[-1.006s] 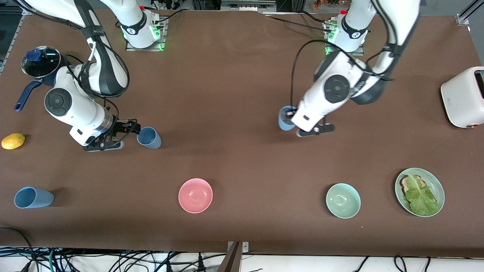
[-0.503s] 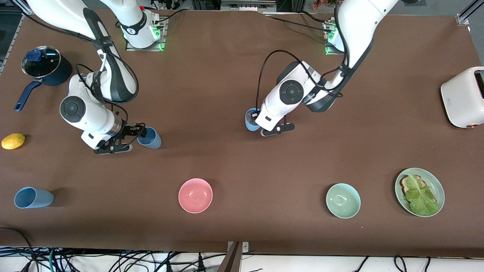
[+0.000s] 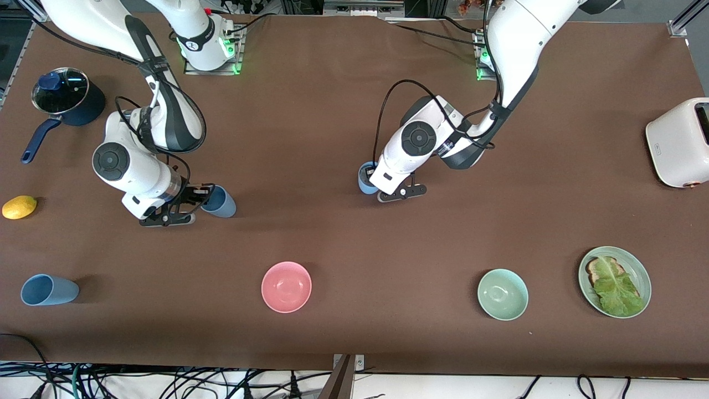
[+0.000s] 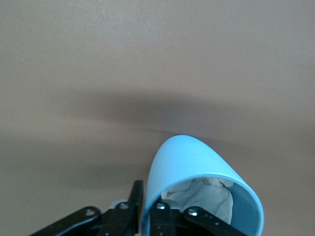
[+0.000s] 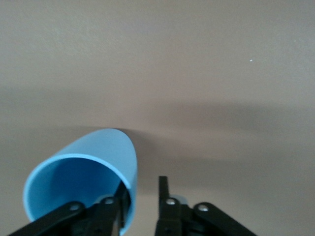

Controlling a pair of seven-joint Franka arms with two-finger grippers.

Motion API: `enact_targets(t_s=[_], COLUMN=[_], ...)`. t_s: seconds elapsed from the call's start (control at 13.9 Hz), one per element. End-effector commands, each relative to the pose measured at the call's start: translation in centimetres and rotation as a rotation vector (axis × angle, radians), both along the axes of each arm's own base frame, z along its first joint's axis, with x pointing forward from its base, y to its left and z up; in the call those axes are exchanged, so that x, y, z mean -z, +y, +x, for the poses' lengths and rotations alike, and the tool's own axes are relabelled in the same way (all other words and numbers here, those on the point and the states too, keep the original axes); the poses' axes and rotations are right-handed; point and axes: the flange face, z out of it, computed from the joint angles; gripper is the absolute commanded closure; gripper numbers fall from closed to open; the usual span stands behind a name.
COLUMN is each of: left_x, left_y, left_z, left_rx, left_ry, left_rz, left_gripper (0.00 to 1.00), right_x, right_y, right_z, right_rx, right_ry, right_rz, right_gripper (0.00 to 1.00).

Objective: Stack blue cups with both arms
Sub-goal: 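Carry the paper cup with the left gripper while the right gripper grasps the empty cup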

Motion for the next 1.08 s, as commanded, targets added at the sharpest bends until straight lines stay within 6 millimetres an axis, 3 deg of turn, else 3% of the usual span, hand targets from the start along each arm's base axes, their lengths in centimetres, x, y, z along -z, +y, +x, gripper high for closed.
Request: enact_targets(t_s=[0.0,0.29,0.5,0.72,0.86,1.01], left_x=[-1.1,-3.8,-8.4,-14.0,-17.1,-18.8], left_y=[-0.7,-1.1,-0.7,1.1,3.7,8.7], left_z=[0.2,-1.0,-2.0,-1.1,0.8,3.8], left_rx=[0.001,0.027,0.067,0.096,0.160,0.188], left_ry=[-0.020,0.010,0.015,0.044,0.087,0.119], left_rz=[0.014,0.046,0.093,0.155,0.190,0.181], left_gripper=[0.00,0.00,0.00,0.00,0.00,0.00], right_x=[-2.2,-5.8,-10.2,-13.3,-15.0,-16.0], right_y=[0.9,2.3,4.7,8.1,11.6,16.3], right_z=[0.8,2.4,3.5,3.7,3.0,1.7], right_rx=[0.019,-0.001,-0.033,-0.015,0.012,0.033], right_ry=[0.012,0.025,0.029,0.025,0.025,0.012], right_rz=[-0.001,-0.001,-0.001,-0.007,-0.014,-0.017], right_gripper=[1.00,1.00,1.00,1.00,1.00,1.00])
